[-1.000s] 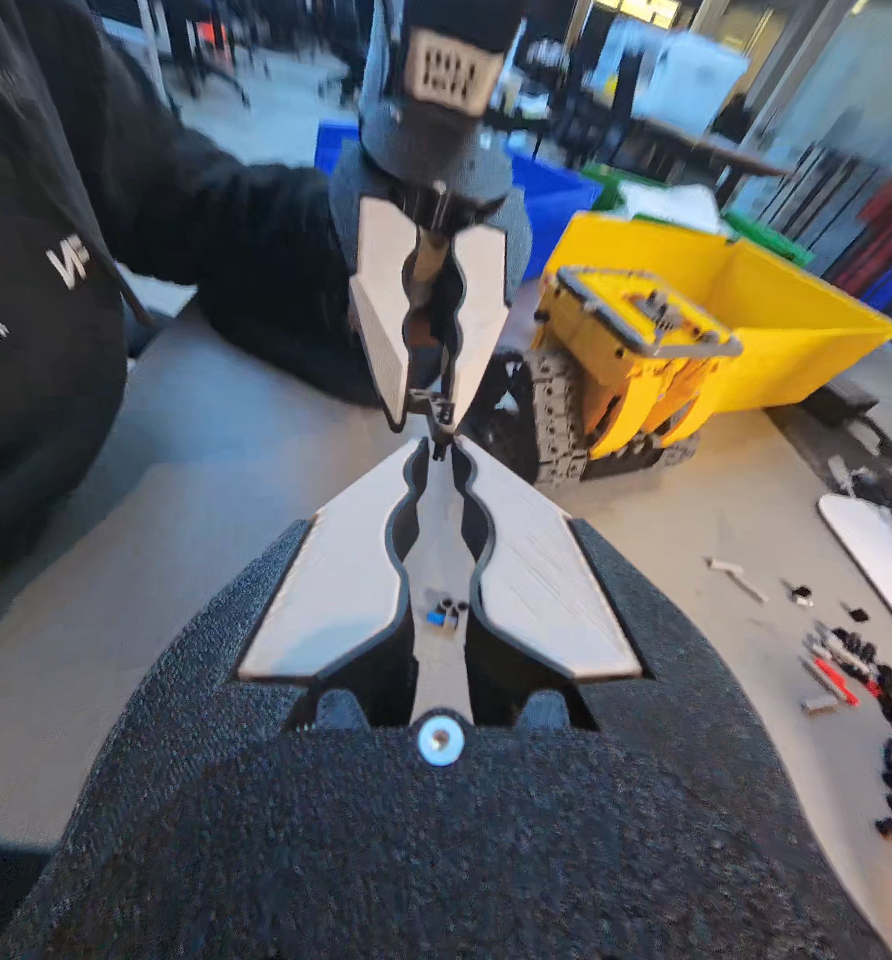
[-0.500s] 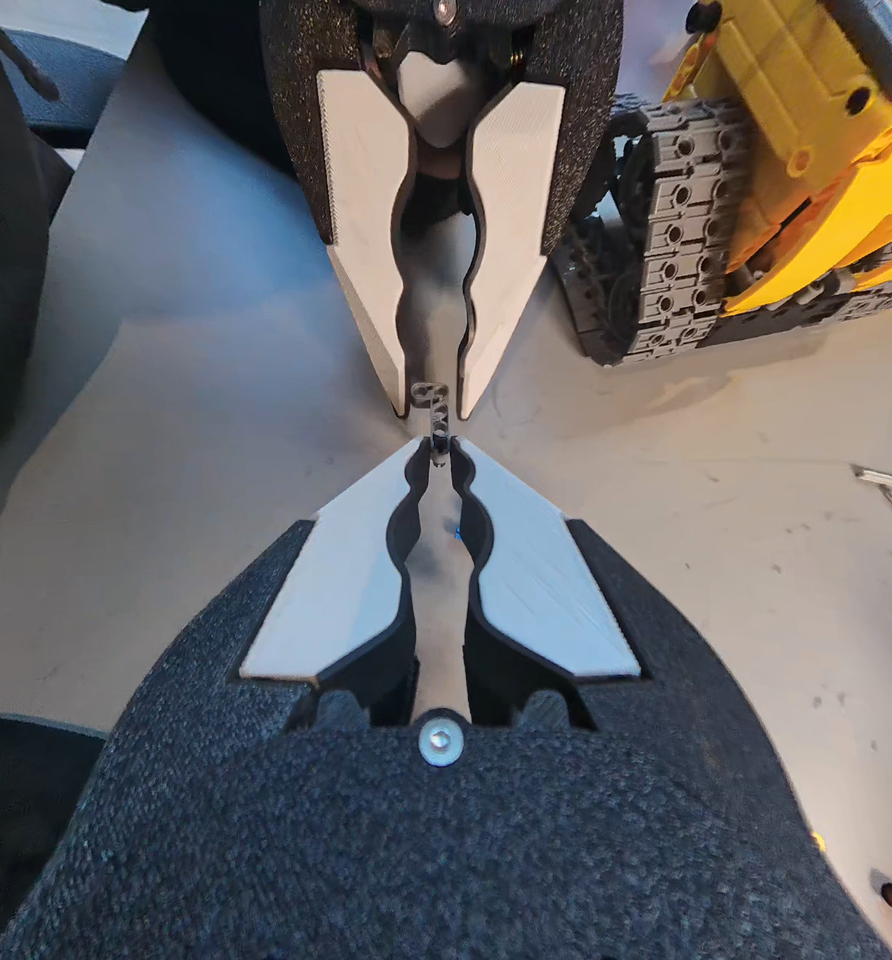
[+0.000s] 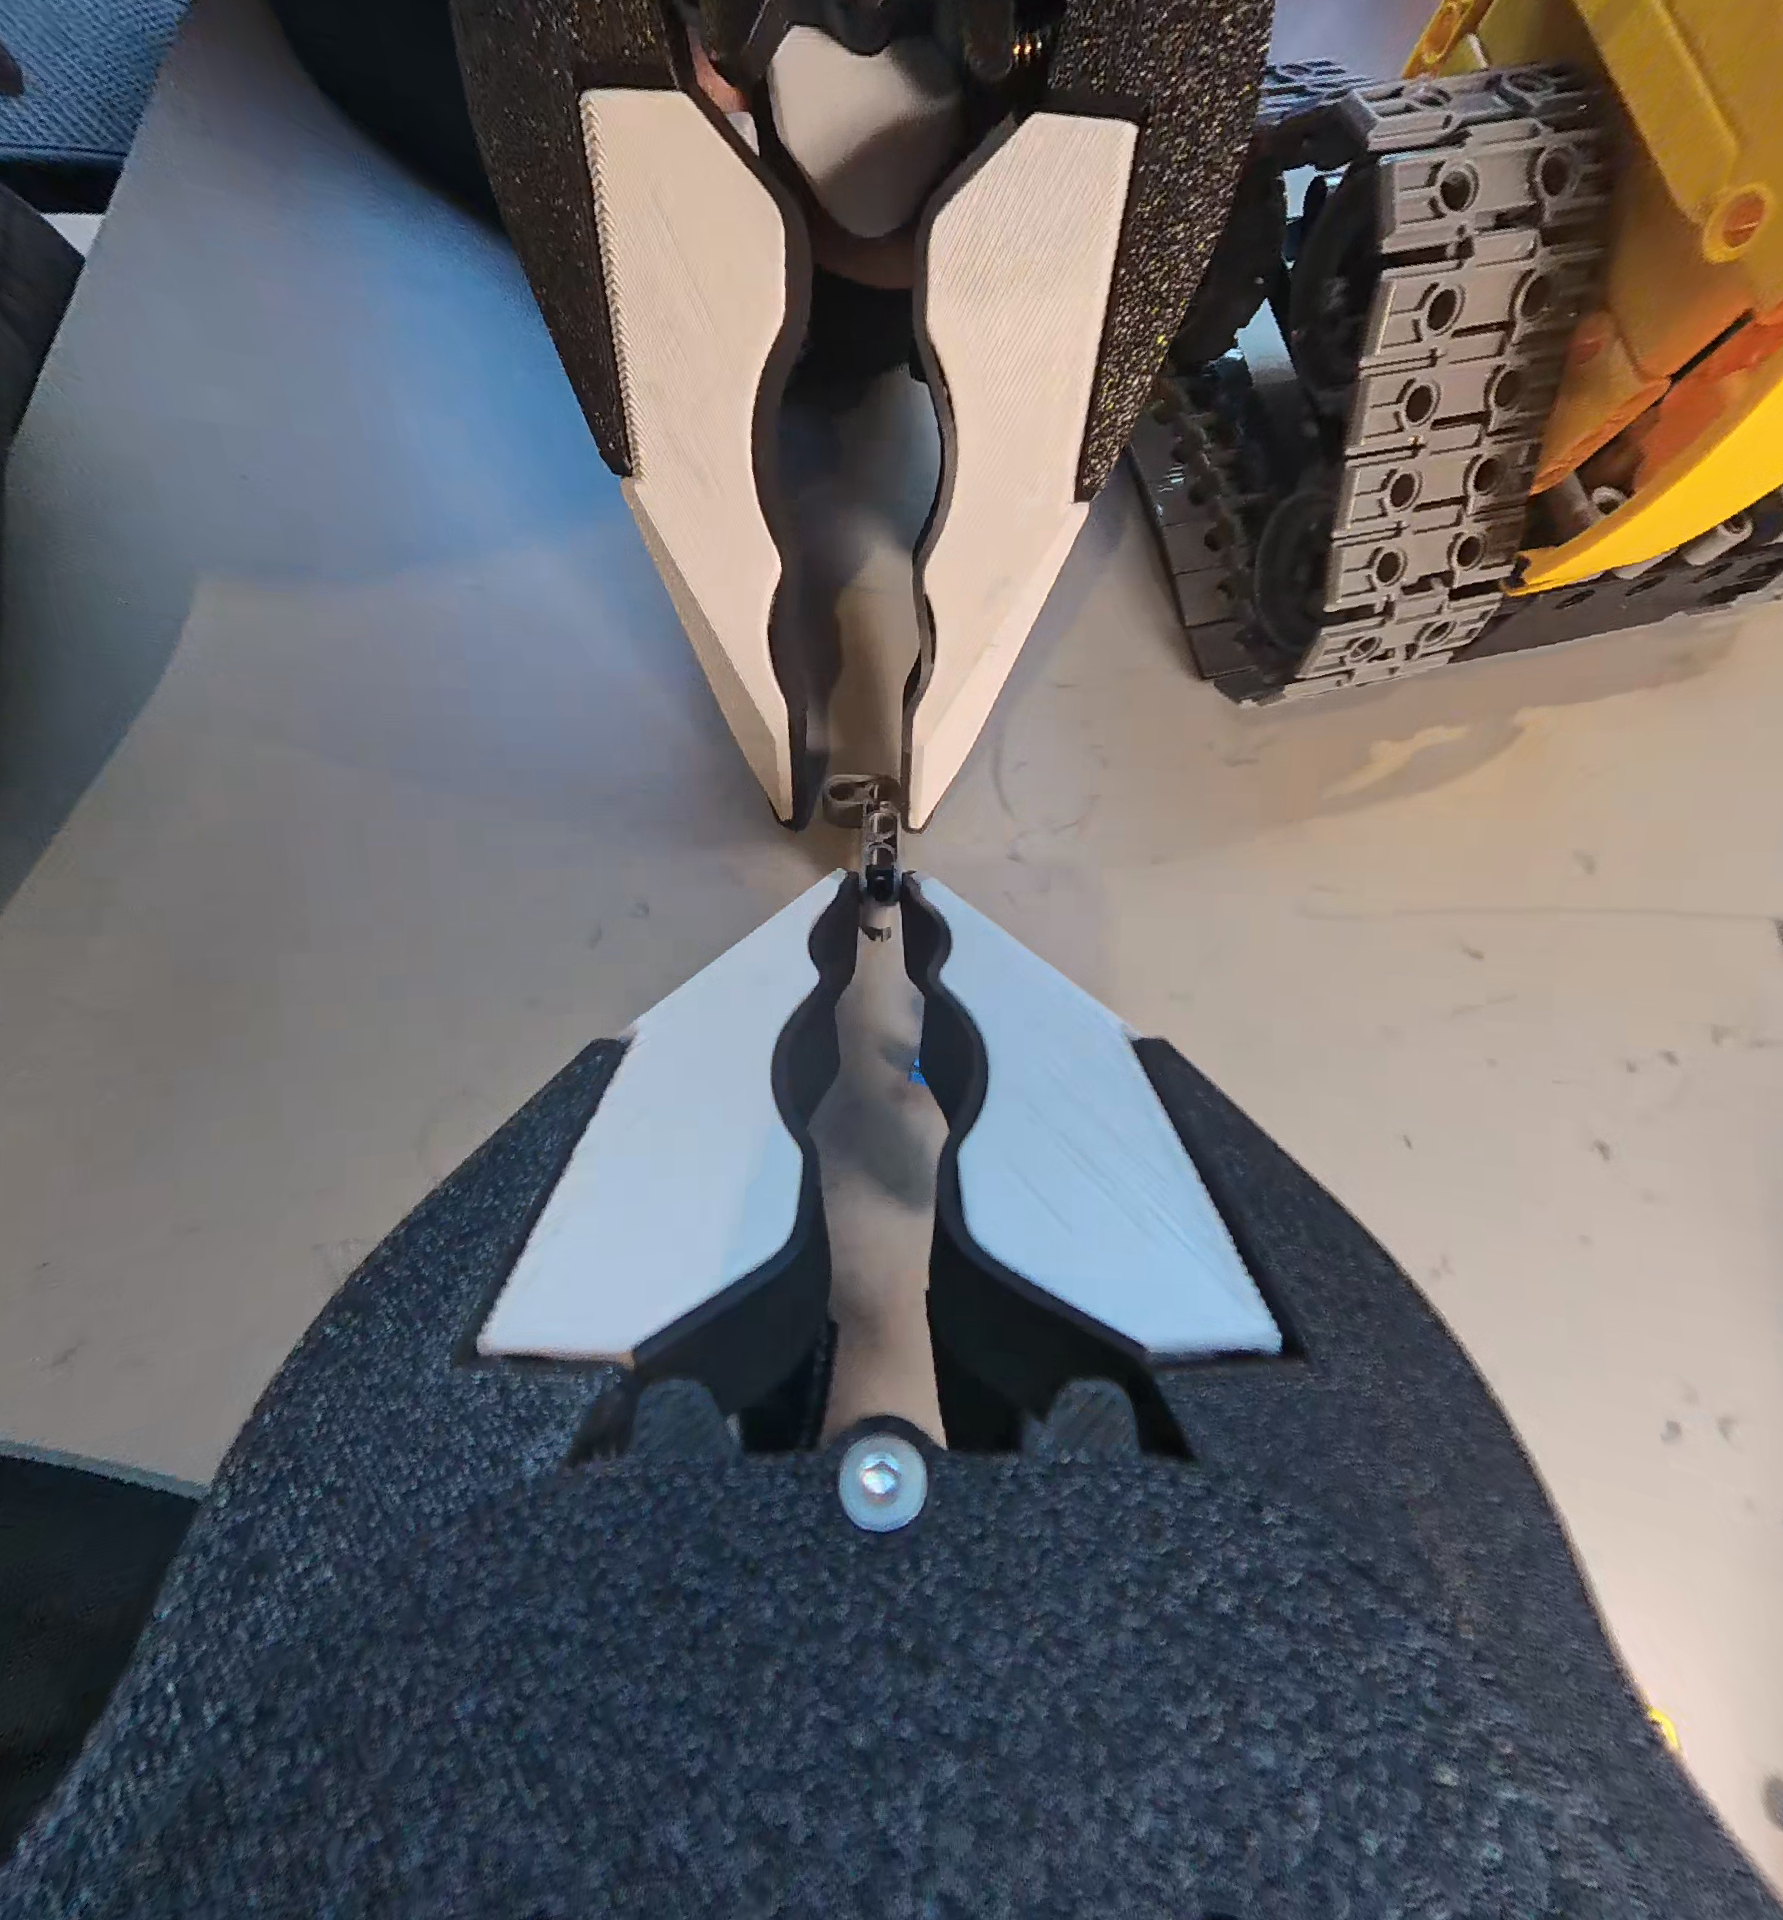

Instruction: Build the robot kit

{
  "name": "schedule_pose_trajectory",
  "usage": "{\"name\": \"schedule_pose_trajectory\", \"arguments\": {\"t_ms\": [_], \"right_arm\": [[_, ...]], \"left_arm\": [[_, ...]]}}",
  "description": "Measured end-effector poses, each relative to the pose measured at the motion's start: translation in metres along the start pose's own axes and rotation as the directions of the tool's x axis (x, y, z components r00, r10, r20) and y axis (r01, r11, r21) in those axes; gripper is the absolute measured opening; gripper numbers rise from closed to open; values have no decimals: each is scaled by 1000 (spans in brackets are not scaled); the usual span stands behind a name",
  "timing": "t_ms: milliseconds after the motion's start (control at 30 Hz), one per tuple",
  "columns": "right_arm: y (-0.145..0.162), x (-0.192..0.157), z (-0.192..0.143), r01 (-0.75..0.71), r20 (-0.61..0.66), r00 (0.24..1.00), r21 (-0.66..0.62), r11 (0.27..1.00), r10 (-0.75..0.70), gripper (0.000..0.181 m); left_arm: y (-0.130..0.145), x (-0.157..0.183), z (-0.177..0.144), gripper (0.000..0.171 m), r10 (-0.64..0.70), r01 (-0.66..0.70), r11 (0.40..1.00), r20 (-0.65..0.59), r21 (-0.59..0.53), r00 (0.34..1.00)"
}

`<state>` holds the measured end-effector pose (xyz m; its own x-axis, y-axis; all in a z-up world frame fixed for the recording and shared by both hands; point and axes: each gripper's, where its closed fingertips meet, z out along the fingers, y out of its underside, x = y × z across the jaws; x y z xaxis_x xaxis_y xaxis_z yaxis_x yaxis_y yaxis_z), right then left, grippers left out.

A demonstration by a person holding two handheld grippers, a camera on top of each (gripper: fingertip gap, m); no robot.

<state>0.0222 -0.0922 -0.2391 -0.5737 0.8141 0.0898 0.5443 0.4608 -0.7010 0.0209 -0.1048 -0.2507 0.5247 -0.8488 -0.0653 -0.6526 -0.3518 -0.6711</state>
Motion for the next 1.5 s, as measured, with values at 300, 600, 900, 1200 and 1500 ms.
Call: {"name": "schedule_pose_trajectory", "arguments": {"t_ms": [300,600,900,1200,1500], "right_arm": [[3,0,-1,7,-14,1000,-10,1000,-7,9],[-3,3,-8,-314,105,946,51,948,308,7],[-23,-3,-25,-312,175,944,206,928,278,16],[-39,-7,-39,167,-126,983,274,947,-137,28],[-61,-8,-49,475,-331,853,169,864,-404,18]], "left_arm": [[0,0,0,17,-1,1,1000,-1,-3,1000],[-8,-4,-5,20,33,-35,999,43,38,999],[-21,3,-17,16,-65,74,988,-73,133,995],[-44,10,-43,17,-281,394,884,-386,253,879],[-61,25,-63,16,-335,620,753,-682,220,650]]}}
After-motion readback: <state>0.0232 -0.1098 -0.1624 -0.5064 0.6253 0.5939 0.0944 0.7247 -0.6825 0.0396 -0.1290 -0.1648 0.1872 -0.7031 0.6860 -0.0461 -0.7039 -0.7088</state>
